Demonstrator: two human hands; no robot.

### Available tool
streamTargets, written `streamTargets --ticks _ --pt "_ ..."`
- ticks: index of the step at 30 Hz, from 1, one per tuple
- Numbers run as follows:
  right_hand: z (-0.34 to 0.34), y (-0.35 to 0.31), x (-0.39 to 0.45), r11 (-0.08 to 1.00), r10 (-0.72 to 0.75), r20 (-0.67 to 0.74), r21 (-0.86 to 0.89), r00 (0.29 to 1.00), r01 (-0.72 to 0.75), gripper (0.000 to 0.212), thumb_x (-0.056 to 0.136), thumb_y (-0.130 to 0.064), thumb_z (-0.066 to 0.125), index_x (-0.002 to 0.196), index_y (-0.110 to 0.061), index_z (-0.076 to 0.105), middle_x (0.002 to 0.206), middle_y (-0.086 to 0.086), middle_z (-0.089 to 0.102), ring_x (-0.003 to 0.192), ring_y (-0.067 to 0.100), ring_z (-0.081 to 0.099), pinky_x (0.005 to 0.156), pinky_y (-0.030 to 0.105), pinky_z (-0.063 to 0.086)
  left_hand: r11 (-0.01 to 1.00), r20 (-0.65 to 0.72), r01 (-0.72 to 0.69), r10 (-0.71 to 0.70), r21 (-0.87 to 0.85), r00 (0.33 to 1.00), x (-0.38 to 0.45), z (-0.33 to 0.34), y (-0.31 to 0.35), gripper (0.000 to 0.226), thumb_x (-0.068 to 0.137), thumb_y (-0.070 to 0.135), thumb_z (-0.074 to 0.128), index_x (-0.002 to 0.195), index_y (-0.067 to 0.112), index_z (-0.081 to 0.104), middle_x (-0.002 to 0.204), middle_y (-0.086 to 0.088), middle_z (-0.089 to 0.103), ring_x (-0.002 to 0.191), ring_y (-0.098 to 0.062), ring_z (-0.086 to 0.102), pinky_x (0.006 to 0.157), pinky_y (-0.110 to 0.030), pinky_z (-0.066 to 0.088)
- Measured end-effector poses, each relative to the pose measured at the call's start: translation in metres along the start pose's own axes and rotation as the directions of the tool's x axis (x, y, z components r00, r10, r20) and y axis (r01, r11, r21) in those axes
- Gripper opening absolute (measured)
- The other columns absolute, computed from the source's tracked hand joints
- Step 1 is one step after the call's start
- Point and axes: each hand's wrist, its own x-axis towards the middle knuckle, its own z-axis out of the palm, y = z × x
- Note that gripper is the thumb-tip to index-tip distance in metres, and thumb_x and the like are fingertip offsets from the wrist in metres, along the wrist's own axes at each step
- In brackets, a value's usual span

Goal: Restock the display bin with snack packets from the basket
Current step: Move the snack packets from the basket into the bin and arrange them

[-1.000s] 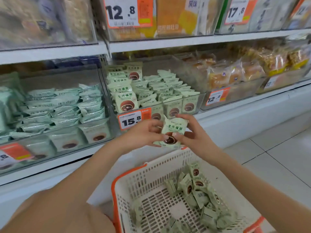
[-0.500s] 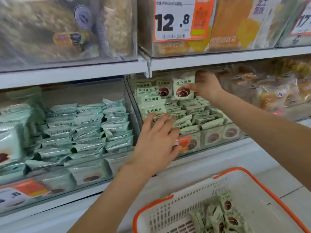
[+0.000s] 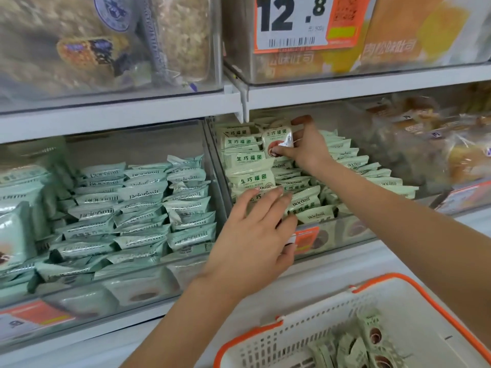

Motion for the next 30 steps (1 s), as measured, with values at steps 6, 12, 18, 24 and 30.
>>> streamTargets --ticks 6,12,18,24,30 --pt "-0.006 -0.004 -0.010 0.999 0.035 0.006 0.001 0.999 -0.035 0.083 0.070 -0.030 0.081 0.136 -0.013 0.033 0.123 0.008 0.053 0.113 0.022 0.053 0.092 0.030 0.042 1.000 -0.019 -0.003 0.003 0.024 1.000 -0.001 0.001 -0.001 0.033 0.085 0.039 0.053 0.105 0.017 0.067 0.132 -0.007 0.057 0.129 -0.024 0.045 0.109 -0.044 0.024" --pt "-0.034 -0.007 -0.050 0.996 0.019 -0.102 0.086 0.995 -0.010 0.064 0.079 -0.029 0.076 0.130 -0.013 0.041 0.122 0.005 0.051 0.112 0.020 0.052 0.095 0.033 0.046 1.000 -0.044 0.011 -0.012 -0.007 0.999 -0.001 0.001 0.003 0.051 0.080 0.036 0.057 0.126 0.016 0.060 0.132 -0.007 0.057 0.127 -0.025 0.048 0.106 -0.046 0.027" --pt "-0.080 0.016 -0.137 0.968 -0.075 -0.274 0.211 0.959 0.136 0.031 0.085 -0.017 0.070 0.109 -0.018 0.050 0.104 0.000 0.054 0.095 0.015 0.055 0.082 0.024 0.050 0.982 -0.184 -0.121 0.093 -0.147 0.978 -0.005 -0.007 0.043 0.047 0.081 0.028 0.059 0.126 0.012 0.059 0.125 -0.008 0.060 0.122 -0.026 0.050 0.104 -0.043 0.032" --pt "-0.098 0.093 -0.243 0.961 0.127 -0.441 0.277 0.889 -0.001 0.026 0.087 -0.003 0.062 0.098 -0.021 0.047 0.097 -0.006 0.055 0.084 0.010 0.059 0.064 0.012 0.047 0.924 -0.118 -0.210 0.181 -0.320 0.976 -0.020 0.029 0.110 0.025 0.075 0.015 0.059 0.099 0.011 0.068 0.098 -0.002 0.067 0.099 -0.023 0.061 0.099 -0.035 0.033" --pt "-0.054 0.215 -0.324 0.874 0.476 0.044 -0.132 0.878 -0.467 0.029 0.087 -0.008 0.062 0.110 -0.020 0.047 0.102 0.004 0.054 0.086 0.023 0.056 0.074 0.041 0.052 0.913 0.465 -0.028 0.233 -0.407 0.854 -0.065 0.078 0.152 0.029 0.090 0.013 0.046 0.117 0.015 0.057 0.114 -0.002 0.060 0.111 -0.022 0.051 0.099 -0.034 0.029"
